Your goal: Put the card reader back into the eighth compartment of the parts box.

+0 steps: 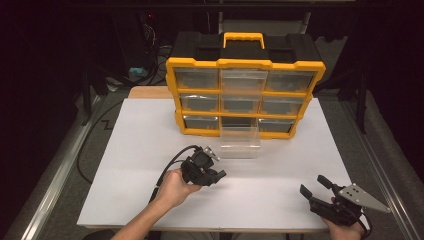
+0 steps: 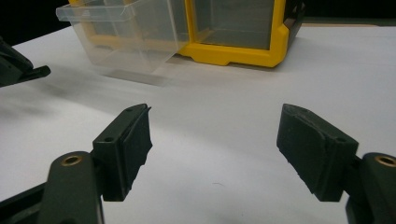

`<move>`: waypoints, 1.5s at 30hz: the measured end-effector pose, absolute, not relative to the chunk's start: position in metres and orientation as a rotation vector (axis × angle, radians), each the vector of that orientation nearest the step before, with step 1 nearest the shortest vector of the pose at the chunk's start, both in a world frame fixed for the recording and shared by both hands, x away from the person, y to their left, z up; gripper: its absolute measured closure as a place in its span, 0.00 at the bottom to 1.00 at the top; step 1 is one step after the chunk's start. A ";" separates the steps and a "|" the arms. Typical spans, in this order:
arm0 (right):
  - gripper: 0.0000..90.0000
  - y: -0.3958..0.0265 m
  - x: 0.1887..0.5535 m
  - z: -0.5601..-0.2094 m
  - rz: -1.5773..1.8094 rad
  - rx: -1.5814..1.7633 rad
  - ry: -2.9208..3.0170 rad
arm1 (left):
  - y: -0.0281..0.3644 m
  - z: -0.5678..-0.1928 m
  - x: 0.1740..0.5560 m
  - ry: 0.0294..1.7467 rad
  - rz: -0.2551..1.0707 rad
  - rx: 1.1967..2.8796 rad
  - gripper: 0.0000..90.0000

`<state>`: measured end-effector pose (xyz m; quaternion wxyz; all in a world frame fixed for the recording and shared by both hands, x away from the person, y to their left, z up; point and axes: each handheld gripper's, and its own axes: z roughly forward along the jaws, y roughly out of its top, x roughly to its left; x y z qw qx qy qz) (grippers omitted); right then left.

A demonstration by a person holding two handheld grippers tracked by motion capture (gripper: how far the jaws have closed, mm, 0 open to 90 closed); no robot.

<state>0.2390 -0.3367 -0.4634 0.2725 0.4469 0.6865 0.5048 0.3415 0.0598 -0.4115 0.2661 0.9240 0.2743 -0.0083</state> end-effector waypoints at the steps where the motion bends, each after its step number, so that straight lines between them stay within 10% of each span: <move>1: 0.29 -0.337 0.239 -0.463 1.360 1.204 1.848 | 0.060 -0.409 0.342 0.738 -0.020 2.492 0.81; 45: 0.29 -0.337 0.240 -0.464 1.361 1.207 1.853 | 0.042 -0.350 0.374 0.692 0.016 2.380 0.81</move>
